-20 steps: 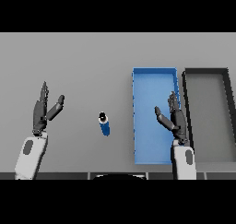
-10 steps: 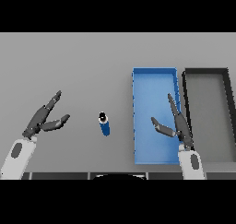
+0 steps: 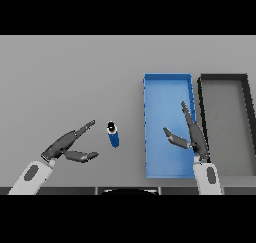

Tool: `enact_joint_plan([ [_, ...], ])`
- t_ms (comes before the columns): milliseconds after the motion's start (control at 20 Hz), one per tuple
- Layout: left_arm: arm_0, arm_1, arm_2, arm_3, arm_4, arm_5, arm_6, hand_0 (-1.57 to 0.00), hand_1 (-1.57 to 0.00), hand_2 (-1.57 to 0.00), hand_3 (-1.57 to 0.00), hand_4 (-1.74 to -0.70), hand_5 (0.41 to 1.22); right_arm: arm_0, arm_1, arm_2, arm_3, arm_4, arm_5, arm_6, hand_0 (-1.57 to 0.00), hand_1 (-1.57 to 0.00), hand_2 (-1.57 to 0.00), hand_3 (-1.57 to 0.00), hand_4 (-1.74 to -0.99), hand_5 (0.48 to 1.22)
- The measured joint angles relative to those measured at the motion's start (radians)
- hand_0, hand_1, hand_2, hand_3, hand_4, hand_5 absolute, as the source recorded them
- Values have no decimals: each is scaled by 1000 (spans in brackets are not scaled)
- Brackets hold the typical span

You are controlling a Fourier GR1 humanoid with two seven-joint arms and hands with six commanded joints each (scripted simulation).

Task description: Pick up the blue pipe and place it into the blue bin.

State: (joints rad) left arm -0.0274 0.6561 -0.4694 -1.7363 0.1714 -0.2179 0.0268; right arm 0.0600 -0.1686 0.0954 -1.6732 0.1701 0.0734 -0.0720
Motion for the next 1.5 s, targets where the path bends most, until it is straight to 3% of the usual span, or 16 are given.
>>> enact_joint_plan([
  [250,-44,-100,-68,47,-64,11,-6,1,1,1,1,-1149,484,-1,5,8,-9,9,-2,18,1,1,1,1,-1210,564],
  [500,-110,-217,-90,169,-103,39,-26,1,1,1,1,-1126,487,-12,8,-7,-6,-10,-3,40,1,1,1,1,-1205,554],
  [700,-132,-301,-92,238,-96,60,-38,1,1,1,1,-1138,497,1,10,-1,-14,-14,6,22,1,1,1,1,-1202,549],
  [900,-159,-345,-98,331,-149,91,-107,1,1,-23,0,-1098,517,10,7,-9,-9,-20,5,9,1,1,1,1,-1195,548],
  [1050,-158,-381,-92,355,-114,72,-151,1,-44,-166,-108,-1176,601,26,0,-7,-10,-12,8,-5,1,1,1,1,-1186,554],
  [1150,-179,-424,-80,381,-65,51,-121,-39,-248,-417,-345,-1268,675,23,3,-2,-17,-8,7,-5,1,1,1,1,-1196,560],
  [1200,-174,-443,-83,376,-52,50,-120,-179,-411,-578,-590,-1301,784,9,6,-12,-4,-20,6,9,1,1,1,1,-1192,560],
  [1300,-172,-467,-76,381,-31,53,-124,-648,-828,-936,-914,-1450,941,14,2,-7,-20,-14,6,4,1,1,1,1,-1189,562],
  [1400,-169,-475,-84,370,-57,67,-146,-981,-1095,-1164,-1112,-1551,1042,11,5,-4,-2,-5,3,19,1,1,1,1,-1182,562],
  [1500,-157,-478,-95,361,-58,59,-142,-1193,-1266,-1311,-1258,-1617,1106,8,0,-6,-5,-2,0,10,1,1,1,1,-1178,561],
])
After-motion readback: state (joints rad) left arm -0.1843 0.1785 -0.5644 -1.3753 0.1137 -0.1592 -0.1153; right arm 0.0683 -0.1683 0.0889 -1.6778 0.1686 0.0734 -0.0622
